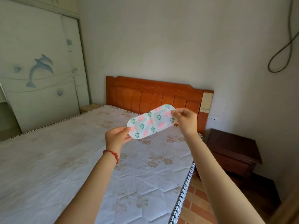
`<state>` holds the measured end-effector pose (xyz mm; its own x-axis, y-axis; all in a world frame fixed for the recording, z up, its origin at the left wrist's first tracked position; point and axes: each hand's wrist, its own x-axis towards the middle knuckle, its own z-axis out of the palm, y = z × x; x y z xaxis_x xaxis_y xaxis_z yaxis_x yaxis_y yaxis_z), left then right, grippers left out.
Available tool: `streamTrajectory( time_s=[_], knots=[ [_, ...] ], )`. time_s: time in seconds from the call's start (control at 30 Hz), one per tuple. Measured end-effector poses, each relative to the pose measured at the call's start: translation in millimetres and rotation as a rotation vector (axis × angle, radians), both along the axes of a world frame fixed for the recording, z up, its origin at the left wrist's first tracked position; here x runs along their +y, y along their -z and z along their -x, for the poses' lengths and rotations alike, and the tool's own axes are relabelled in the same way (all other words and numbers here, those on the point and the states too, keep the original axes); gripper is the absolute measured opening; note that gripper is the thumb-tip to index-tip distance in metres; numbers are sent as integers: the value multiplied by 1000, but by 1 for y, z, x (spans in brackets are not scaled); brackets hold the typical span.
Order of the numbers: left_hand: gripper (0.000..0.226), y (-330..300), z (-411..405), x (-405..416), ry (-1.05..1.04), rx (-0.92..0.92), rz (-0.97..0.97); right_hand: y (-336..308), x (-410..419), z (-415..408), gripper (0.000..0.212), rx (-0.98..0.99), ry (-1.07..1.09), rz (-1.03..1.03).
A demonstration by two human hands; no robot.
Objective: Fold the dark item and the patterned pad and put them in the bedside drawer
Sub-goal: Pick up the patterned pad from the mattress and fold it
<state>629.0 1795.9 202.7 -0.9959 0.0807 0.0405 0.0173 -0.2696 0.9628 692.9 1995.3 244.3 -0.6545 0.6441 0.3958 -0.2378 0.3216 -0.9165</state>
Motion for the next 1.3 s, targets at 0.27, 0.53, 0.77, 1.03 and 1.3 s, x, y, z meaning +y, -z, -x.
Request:
streamTrajectory(
  time_s=[0.27, 0.53, 0.77, 1.03, 1.3],
  knots=[
    [18, 15, -7, 7, 62, -48, 82, -32, -6, 5, 17, 29, -80, -192],
    [20, 19, -9, 16, 155, -50, 140, -58, -22, 11, 15, 64, -180, -312],
    [23, -3, -5, 12, 39, 114, 148, -69, -22, 11, 6, 70, -229, -381],
    [22, -35, -4, 11, 101, 310, 198, -66, -23, 12, 5, 62, -286, -354],
    [20, -34, -3, 15, 109, 375, 293, -65, -20, 11, 3, 60, -297, -289]
  ],
)
